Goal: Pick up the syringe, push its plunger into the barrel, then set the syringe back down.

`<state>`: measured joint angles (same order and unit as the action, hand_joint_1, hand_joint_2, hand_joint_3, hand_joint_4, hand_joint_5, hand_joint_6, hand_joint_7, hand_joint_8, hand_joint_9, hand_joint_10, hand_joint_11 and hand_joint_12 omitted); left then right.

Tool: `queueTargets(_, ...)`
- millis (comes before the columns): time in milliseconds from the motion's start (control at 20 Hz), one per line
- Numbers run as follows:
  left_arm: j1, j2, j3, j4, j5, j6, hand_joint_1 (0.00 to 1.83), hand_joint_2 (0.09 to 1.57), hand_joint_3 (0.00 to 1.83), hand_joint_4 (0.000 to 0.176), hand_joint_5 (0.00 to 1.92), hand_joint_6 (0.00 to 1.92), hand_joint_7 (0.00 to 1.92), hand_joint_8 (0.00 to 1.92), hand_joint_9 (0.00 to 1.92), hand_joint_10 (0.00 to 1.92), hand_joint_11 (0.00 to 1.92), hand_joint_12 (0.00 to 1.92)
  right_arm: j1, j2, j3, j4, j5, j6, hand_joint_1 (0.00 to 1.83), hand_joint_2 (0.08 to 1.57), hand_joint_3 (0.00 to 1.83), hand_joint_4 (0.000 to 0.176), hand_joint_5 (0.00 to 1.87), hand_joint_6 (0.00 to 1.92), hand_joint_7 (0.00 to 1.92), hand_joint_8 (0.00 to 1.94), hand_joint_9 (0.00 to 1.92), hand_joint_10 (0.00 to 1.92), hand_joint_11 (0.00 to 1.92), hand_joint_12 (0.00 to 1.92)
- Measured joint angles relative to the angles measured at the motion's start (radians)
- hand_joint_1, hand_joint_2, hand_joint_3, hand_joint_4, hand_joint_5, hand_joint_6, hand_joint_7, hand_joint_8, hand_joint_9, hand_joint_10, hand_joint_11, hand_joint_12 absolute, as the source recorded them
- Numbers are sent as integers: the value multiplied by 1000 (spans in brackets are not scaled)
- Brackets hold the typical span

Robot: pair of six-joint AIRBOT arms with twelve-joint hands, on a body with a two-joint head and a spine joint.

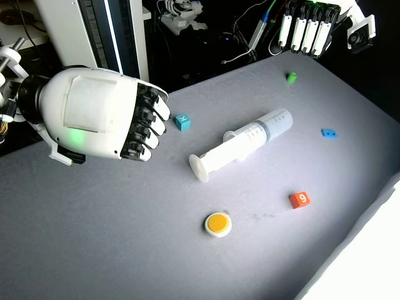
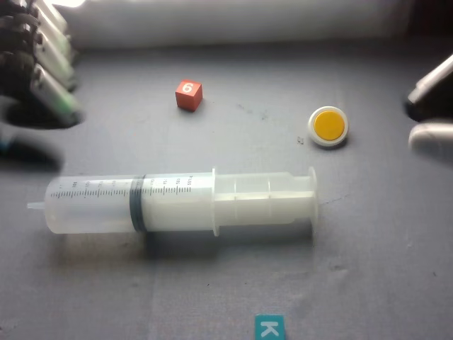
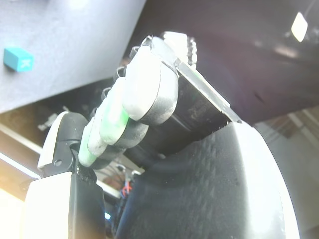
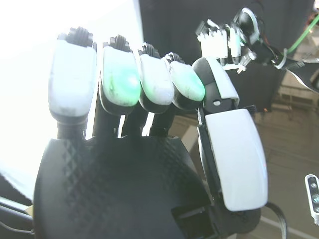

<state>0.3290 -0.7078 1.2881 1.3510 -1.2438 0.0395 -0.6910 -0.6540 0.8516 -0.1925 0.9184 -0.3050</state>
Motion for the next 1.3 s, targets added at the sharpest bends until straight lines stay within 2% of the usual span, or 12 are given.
queueTargets(150,4,1,8,19,-2,2,0,1163,21,0,25,0,5,0,0,0,0,0,1,-2,1,0,-4,31,0,1130,3,0,139,5,82,0,46,0,37,48)
queueTargets(300,4,1,12,23,-3,3,0,1168,18,0,21,2,8,3,1,0,0,0,0,-2,5,30,8,48,0,1110,0,0,58,0,25,0,4,0,0,1)
queueTargets(450,4,2,9,22,1,7,21,1108,0,0,0,0,0,0,0,0,0,0,1,3,5,42,1,150,0,1116,0,0,69,7,35,6,1,0,4,2)
queueTargets(500,4,2,9,21,-1,8,560,1050,0,0,0,0,0,0,0,0,0,0,7,9,5,42,-2,177,0,1116,0,0,72,8,36,6,5,2,9,4)
queueTargets(550,4,2,9,21,-2,6,682,1032,0,0,0,0,0,0,0,0,0,0,19,11,5,46,0,177,0,1116,0,0,72,8,36,6,5,2,11,5)
queueTargets(650,4,2,6,22,-11,13,682,1032,0,0,0,0,0,0,0,0,0,0,27,11,5,52,5,175,0,1116,0,0,72,8,36,6,5,2,11,5)
queueTargets(700,13,5,-5,16,-5,10,1006,1012,0,0,0,0,0,0,0,0,0,0,27,12,5,49,3,173,0,1127,3,0,69,5,36,5,0,0,1,0)
queueTargets(750,18,8,-12,21,-9,0,1204,1014,0,0,0,0,0,0,0,0,0,0,27,13,6,32,1,164,0,1139,7,0,73,6,50,9,15,6,9,4)
queueTargets(800,29,16,-26,22,-19,-16,1118,1019,0,0,0,0,0,0,0,0,0,0,27,13,6,3,4,148,0,1145,9,0,58,0,39,3,5,1,1,0)
queueTargets(1000,37,20,-24,42,-12,-21,1098,1074,0,0,0,0,0,0,0,0,0,0,11,10,6,-18,21,137,0,1173,14,0,91,11,77,13,43,12,28,13)
queueTargets(1150,37,26,-38,51,28,-39,945,1076,0,0,0,0,0,0,0,0,7,4,11,7,8,-38,51,123,0,1181,11,0,118,16,84,11,40,8,21,12)
queueTargets(1300,37,28,-53,28,129,-55,1052,1077,0,0,0,0,0,0,0,0,0,0,7,6,-3,-68,95,85,0,1179,0,0,163,8,136,12,93,14,66,43)
